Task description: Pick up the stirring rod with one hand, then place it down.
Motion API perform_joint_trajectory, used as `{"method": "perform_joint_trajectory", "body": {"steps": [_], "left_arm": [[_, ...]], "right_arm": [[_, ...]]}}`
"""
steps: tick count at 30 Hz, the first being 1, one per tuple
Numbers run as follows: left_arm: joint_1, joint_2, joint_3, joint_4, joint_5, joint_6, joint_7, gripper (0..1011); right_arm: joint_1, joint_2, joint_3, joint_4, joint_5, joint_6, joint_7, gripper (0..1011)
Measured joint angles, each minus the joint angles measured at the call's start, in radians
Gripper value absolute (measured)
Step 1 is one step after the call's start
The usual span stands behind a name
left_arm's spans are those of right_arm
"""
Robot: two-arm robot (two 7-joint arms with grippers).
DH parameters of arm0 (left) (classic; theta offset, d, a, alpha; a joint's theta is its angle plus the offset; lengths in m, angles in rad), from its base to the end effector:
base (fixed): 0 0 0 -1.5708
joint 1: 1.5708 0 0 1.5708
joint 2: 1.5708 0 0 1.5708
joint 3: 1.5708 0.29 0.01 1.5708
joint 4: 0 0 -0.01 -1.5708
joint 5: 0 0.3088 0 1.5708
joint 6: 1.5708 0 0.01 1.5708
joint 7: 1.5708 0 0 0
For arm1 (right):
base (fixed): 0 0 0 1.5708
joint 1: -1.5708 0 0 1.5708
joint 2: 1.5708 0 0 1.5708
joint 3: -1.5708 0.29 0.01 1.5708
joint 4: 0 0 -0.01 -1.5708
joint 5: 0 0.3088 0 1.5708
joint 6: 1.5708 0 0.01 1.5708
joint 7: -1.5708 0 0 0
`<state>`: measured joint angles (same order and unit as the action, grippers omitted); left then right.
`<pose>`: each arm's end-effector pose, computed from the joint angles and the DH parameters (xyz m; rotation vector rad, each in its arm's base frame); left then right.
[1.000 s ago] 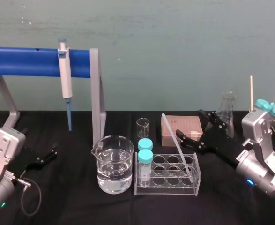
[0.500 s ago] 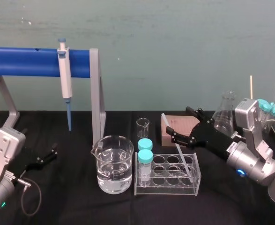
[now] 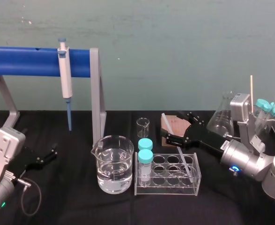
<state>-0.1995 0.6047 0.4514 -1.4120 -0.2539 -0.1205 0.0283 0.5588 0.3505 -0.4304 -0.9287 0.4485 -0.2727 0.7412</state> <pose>0.3581 0.0827 -0.3023 0.3045 -0.2850 1.2480 0.4631 -0.0661 -0.2932 -0.0226 -0.1068 -0.7027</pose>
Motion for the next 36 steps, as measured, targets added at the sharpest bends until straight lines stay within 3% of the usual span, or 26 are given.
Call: {"method": "perform_joint_trajectory", "body": {"steps": [8, 34, 36], "left_arm": [[0.0, 0.0, 0.0, 0.0, 0.0, 0.0, 0.0, 1000], [0.0, 0.0, 0.0, 0.0, 0.0, 0.0, 0.0, 1000], [0.0, 0.0, 0.0, 0.0, 0.0, 0.0, 0.0, 1000]], "right_arm": [[0.015, -0.015, -0.003, 0.04, 0.006, 0.025, 0.027, 1003], [0.014, -0.016, -0.004, 0.039, 0.001, 0.028, 0.022, 1003], [0.014, -0.016, -0.004, 0.039, 0.001, 0.028, 0.022, 966]]}}
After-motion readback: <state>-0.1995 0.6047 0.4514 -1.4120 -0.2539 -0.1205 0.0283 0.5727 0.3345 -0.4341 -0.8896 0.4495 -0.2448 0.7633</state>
